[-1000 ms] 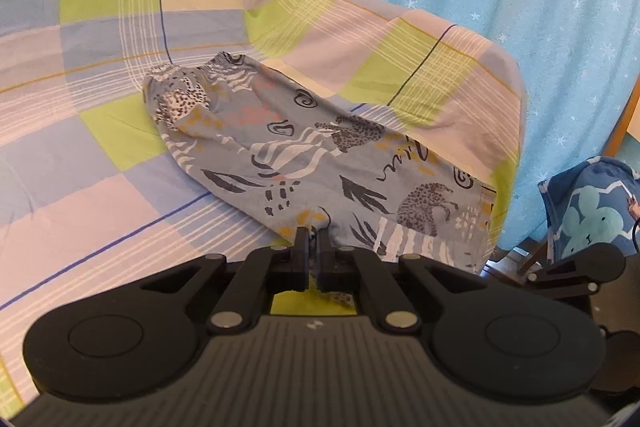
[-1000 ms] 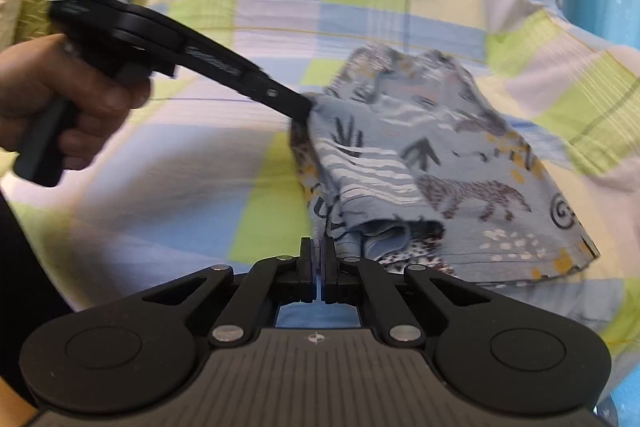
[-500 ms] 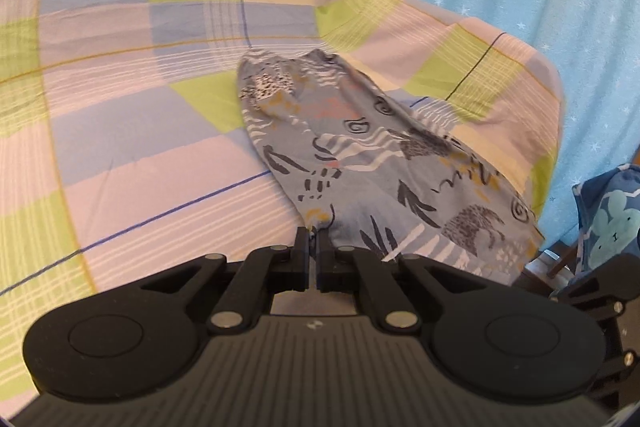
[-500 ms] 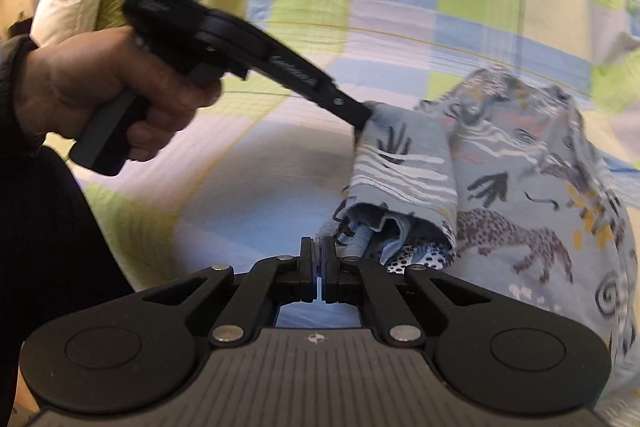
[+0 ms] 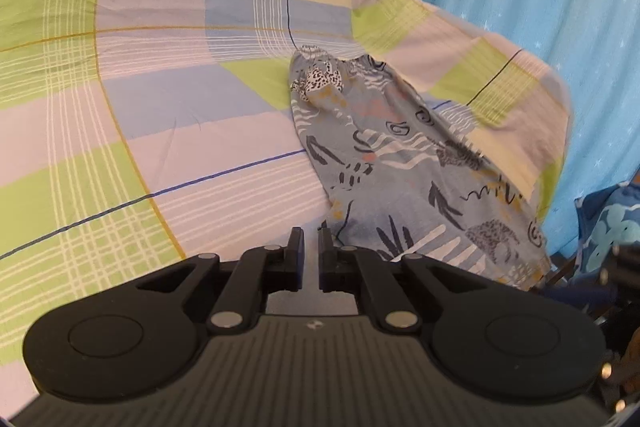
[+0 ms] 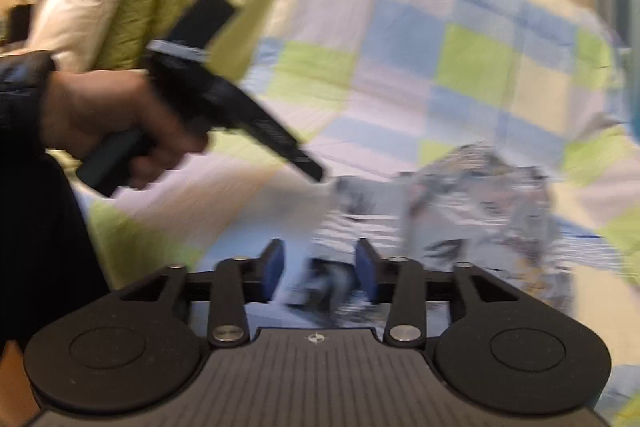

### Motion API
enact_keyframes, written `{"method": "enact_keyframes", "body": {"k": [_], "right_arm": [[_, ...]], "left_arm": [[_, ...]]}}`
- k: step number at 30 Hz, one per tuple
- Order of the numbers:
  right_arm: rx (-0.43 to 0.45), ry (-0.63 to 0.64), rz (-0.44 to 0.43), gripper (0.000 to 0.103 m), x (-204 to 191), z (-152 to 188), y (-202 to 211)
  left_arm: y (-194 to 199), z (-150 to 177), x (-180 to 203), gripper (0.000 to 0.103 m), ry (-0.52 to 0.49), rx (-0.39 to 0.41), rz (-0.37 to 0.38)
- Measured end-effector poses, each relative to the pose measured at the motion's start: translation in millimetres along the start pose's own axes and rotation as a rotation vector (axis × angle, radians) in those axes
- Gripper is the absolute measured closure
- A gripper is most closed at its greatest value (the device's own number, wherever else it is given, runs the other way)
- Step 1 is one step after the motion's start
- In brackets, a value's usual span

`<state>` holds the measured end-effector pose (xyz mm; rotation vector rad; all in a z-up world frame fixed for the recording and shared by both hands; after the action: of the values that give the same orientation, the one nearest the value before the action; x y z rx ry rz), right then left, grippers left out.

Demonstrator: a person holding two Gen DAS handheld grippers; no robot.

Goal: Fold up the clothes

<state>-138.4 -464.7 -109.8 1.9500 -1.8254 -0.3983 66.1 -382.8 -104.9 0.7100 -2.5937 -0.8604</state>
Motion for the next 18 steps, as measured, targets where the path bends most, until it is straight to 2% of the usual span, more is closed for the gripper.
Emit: {"method": "enact_keyframes", "body": {"k": [2,5,11,12,14,15,18], "right_arm": [[-0.044,-0.042,0.040,0.055,11.9,12.3,-6.1],[-0.086,-0.109,0.029,0.055,26.0,23.3,-17.7],[-0.154,-0.019,-0.003,0.055,19.3,29.1,-34.5],[-0.154,0.001,0.001,0.060,18.0,29.0,-36.4],[-0.151,0.023,0.006,0.079,19.1,26.6,-38.5],[-0.151,0.016,0.005,0.103,21.6,27.1,-38.6],[-0.148,-0.024,0.005,0.103,30.5,27.7,-32.5]], "left_arm": [[2.0,1.1,5.0,0.095,0.001,-0.011,0.031],[3.1,5.1,15.3,0.090,-0.018,-0.042,0.073],[5.2,13.7,36.1,0.083,-0.178,-0.040,0.025],[5.5,15.2,37.5,0.083,-0.201,-0.037,0.011],[8.5,17.5,39.9,0.083,-0.236,-0.024,0.005],[10.6,18.4,41.2,0.083,-0.251,-0.015,0.005],[16.2,20.8,48.3,0.083,-0.316,0.015,-0.012]]}}
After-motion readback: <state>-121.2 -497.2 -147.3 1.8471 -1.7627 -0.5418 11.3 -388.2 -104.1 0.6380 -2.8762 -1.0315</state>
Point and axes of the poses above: each gripper's, at about its wrist camera, not at the fingertips, and y roughly against the way its jaws point, x to its right, z to its underside, the point moved 5 cm from there along -y, roughly the way its jaws point, and after that the axes turned 8 degrees about -z, right-handed, at the moved point
